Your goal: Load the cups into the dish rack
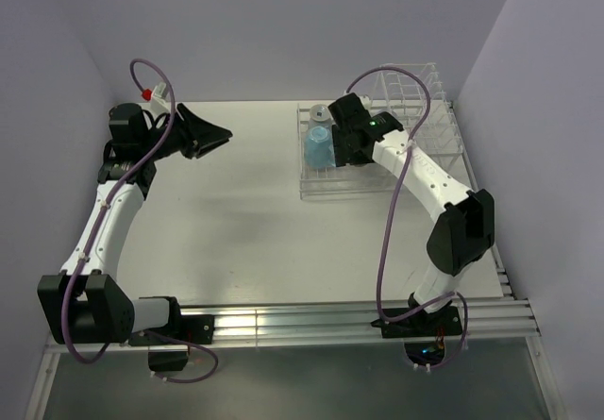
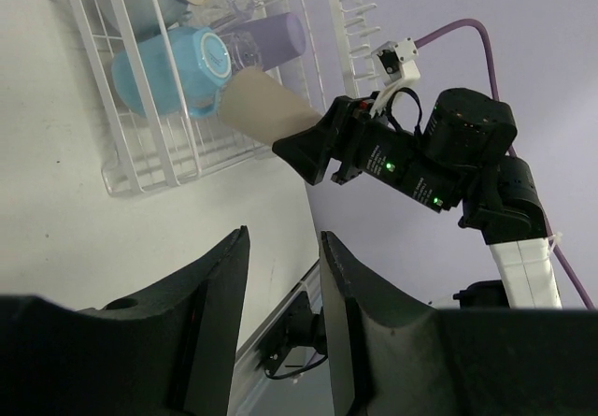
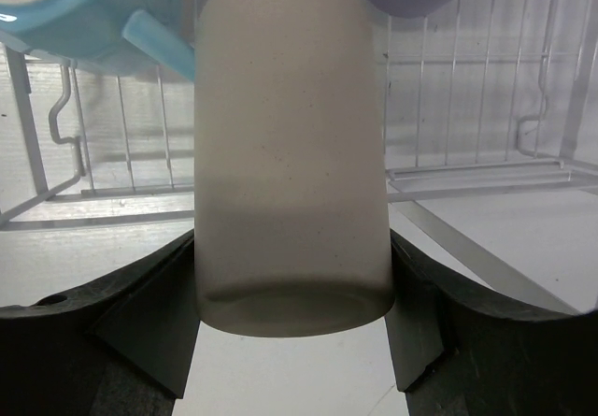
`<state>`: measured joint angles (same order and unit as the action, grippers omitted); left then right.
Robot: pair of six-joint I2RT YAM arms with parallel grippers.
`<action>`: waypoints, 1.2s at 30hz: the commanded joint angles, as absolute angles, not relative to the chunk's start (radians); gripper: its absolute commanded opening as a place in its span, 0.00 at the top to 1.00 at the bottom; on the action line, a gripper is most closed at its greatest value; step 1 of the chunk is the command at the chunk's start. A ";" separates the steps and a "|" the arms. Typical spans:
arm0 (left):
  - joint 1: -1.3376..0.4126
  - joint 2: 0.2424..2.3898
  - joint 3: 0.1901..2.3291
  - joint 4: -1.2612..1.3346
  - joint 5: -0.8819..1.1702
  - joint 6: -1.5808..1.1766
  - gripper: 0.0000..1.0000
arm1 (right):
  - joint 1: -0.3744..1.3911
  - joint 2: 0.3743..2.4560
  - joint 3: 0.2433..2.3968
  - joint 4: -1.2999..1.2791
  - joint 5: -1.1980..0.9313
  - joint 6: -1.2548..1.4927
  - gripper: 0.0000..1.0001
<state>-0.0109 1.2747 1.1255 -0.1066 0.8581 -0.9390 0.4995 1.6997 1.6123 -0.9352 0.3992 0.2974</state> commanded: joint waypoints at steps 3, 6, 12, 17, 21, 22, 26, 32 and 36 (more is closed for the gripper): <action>-0.011 1.284 1.149 -0.120 0.880 -0.900 0.58 | 0.503 1.723 1.661 -0.933 0.402 0.293 0.97; -0.011 1.287 1.152 -0.121 0.881 -0.899 0.58 | 0.502 1.707 1.655 -0.939 0.408 0.299 0.97; -0.011 1.295 1.149 -0.104 0.884 -0.911 0.58 | 0.502 1.646 1.667 -0.960 0.431 0.302 0.97; -0.011 1.298 1.144 -0.104 0.881 -0.908 0.58 | 0.502 1.621 1.709 -0.977 0.459 0.304 0.97; -0.011 1.299 1.143 -0.106 0.881 -0.905 0.58 | 0.502 1.632 1.735 -1.002 0.475 0.305 0.97; -0.011 1.299 1.143 -0.106 0.879 -0.904 0.58 | 0.502 1.637 1.738 -1.003 0.479 0.308 0.97; -0.011 1.302 1.149 -0.121 0.881 -0.891 0.59 | 0.499 1.655 1.749 -1.025 0.509 0.316 0.97; -0.011 1.307 1.163 -0.143 0.885 -0.876 0.58 | 0.473 1.654 1.752 -1.066 0.522 0.334 0.96; -0.011 1.318 1.169 -0.152 0.893 -0.871 0.58 | 0.451 1.657 1.759 -1.095 0.442 0.331 0.96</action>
